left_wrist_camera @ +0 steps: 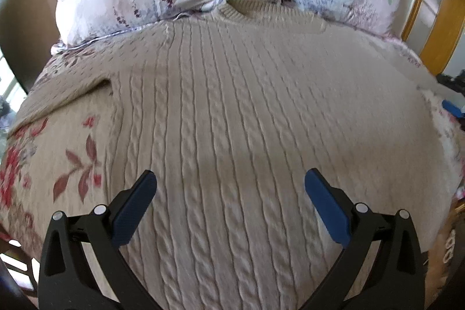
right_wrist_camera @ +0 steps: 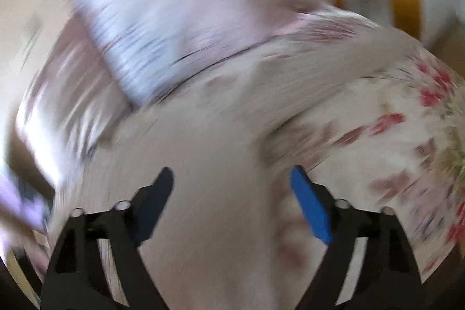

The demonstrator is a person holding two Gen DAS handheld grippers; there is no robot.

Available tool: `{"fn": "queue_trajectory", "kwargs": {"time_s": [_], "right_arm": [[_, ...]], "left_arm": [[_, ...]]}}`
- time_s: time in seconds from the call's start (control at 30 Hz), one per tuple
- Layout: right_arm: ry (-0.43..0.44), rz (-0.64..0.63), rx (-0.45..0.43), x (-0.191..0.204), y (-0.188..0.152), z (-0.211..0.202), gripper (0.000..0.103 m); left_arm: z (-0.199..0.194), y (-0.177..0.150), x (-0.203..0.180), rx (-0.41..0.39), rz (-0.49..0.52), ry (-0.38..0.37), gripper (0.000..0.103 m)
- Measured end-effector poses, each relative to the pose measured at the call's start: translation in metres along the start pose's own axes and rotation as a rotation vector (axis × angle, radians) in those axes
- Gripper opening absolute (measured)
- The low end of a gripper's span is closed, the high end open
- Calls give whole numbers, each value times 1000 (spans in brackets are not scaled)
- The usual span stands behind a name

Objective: Fold small clothes
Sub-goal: 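Move the right tool to the sweater sleeve and close on its cuff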

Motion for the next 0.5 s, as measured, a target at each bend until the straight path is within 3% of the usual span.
{"fn": "queue_trajectory", "kwargs": {"time_s": [0.13, 0.2, 0.33, 0.5], "right_arm": [[-30, 250, -1, -60, 51, 18, 66], [-34, 351, 9, -83, 65, 29, 62], [-33, 434, 15, -108, 77, 44, 55], [-45, 483, -36, -124, 95, 51, 44]], "left_arm": [[-5, 20, 12, -56, -41, -81, 101], [-7, 28, 15, -85, -44, -87, 101], [-5, 48, 17, -100, -16, -49, 101], [7, 65, 19, -51, -27, -77, 101]]}}
Point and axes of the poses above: each gripper's, at about its wrist camera, not at the fingertips, and z roughly the way its jaws point, x to its left, y to its top, the point moved 2 cm from there along z, roughly the way its jaws point, and after that the axes turned 4 degrees about x, right-handed, at the moved point
